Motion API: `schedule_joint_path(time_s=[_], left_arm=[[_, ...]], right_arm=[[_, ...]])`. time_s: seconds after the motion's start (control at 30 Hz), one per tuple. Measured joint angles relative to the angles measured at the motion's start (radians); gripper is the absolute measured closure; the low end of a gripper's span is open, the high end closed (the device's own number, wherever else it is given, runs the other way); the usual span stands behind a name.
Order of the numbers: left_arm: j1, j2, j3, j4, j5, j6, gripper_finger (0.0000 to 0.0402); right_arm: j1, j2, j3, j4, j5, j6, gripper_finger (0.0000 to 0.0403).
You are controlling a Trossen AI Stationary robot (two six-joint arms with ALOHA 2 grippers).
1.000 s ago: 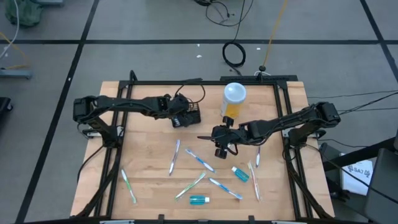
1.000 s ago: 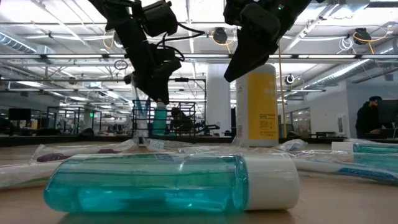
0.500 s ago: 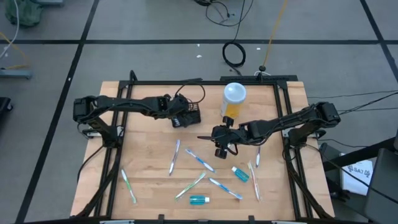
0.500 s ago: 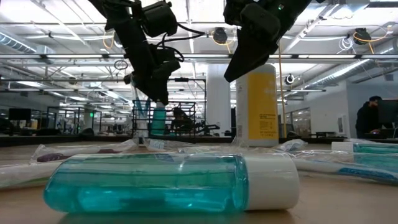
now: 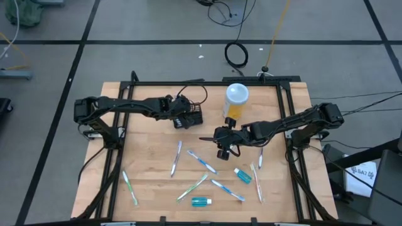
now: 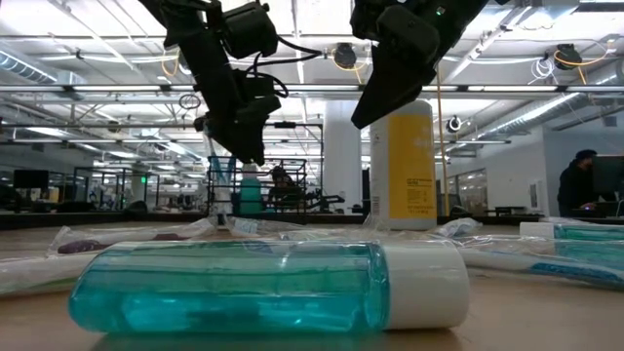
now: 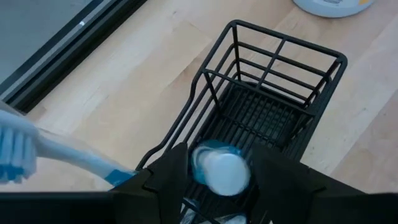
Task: Pick & Place toothbrushing station
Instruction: Adjust the black mesh organizer
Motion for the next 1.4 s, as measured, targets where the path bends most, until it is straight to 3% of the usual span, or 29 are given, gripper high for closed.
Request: schedule_joint_path(time_s=[0.47, 0.87, 1.1, 1.33, 1.4], left_arm=[[-0.003, 0.000, -0.001, 0.001, -0.020, 0.050, 0.0211], [-0.074, 0.000, 0.049, -0.005, 0.000, 0.143, 0.0211], [-0.110, 0.000, 0.143, -0.098, -0.002, 0.177, 0.0211], [-0.113, 0.000, 0.173, -0.198, -0.001, 0.114, 0.0211], [-0.107, 0.000, 0.173, -0.204, 0.049, 0.089, 0.0211]], right_arm=[[0.000, 0.000, 0.000, 0.000, 0.000, 0.000, 0.0266], [0.000, 0.000, 0.000, 0.000, 0.000, 0.000, 0.0266], [0.000, 0.000, 0.000, 0.000, 0.000, 0.000, 0.0266], [0.000, 0.000, 0.000, 0.000, -0.002, 0.000, 0.0266], [0.000, 0.000, 0.000, 0.000, -0.002, 0.000, 0.0266]])
